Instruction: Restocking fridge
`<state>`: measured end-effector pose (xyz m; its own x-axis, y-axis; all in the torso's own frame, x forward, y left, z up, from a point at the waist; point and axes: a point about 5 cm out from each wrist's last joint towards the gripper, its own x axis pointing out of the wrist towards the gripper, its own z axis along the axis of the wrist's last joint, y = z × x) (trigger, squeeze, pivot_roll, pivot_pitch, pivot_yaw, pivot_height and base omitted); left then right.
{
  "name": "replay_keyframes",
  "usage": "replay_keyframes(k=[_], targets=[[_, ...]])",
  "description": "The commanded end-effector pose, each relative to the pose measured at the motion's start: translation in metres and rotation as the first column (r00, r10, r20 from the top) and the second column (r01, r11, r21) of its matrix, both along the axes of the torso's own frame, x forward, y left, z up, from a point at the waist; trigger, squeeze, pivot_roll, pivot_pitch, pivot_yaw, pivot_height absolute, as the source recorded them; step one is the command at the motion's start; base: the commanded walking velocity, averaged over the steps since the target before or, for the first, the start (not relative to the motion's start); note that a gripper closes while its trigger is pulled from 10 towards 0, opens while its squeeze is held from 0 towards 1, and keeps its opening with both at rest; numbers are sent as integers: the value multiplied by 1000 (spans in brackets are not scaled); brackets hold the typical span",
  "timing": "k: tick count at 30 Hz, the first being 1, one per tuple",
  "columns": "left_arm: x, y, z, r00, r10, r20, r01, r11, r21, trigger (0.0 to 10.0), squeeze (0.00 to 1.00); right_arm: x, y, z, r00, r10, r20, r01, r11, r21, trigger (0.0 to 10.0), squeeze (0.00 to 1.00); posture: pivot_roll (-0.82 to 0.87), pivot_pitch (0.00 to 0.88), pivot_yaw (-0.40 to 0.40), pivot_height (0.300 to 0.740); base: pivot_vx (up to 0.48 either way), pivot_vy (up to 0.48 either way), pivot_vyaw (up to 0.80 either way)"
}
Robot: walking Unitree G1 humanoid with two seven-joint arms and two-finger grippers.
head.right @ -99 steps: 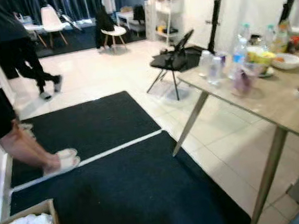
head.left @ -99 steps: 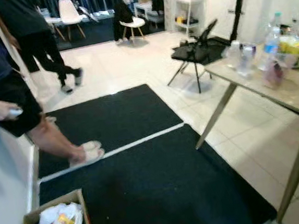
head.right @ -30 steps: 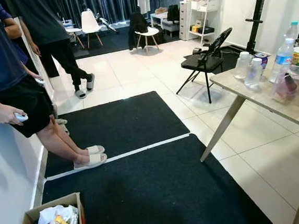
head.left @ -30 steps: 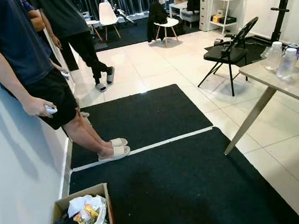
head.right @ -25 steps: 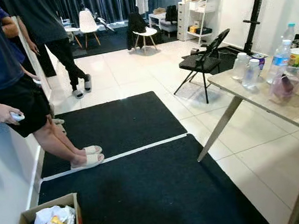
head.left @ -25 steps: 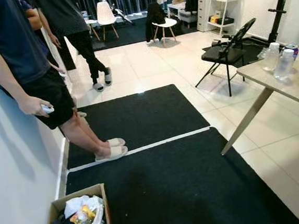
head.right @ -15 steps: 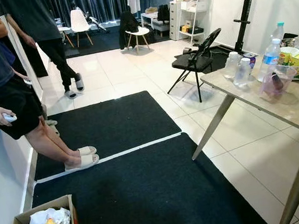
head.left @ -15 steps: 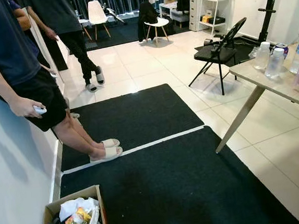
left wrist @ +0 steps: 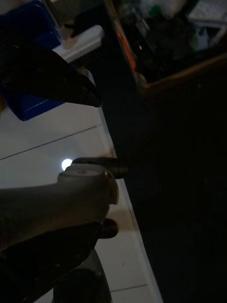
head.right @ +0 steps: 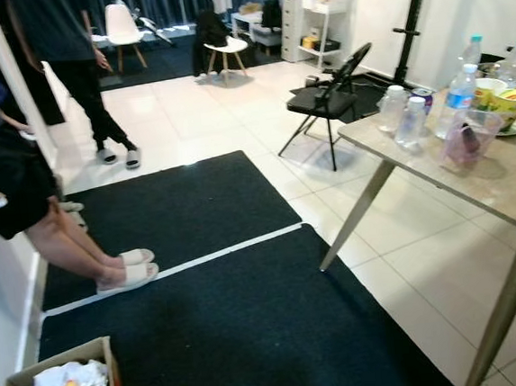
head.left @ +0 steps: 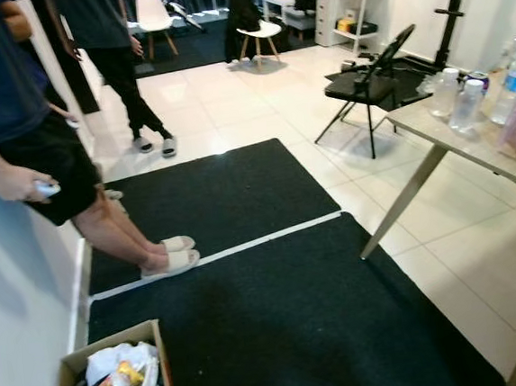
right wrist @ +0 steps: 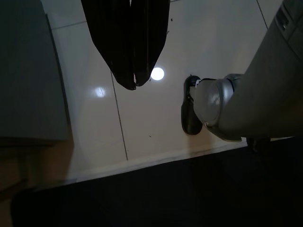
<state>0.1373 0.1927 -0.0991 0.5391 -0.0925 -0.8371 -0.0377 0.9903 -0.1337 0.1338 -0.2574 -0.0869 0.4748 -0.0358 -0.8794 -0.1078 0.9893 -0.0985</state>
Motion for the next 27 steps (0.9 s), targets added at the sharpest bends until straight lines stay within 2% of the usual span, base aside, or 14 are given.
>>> replay_keyframes(k=[1,27], targets=[[-1,-4,-1,1000,-7,-7,7,1000,-8,10000,0,2,1,1,1000,3,8,-3,1000,3,10000,0,-94,51,2,740,356,0,0],[-1,-8,-1,1000,-25,-9,25,1000,-11,10000,0,0,-1,0,1000,-12,0,12,1000,-11,10000,0,-93,52,-3,740,364,0,0]])
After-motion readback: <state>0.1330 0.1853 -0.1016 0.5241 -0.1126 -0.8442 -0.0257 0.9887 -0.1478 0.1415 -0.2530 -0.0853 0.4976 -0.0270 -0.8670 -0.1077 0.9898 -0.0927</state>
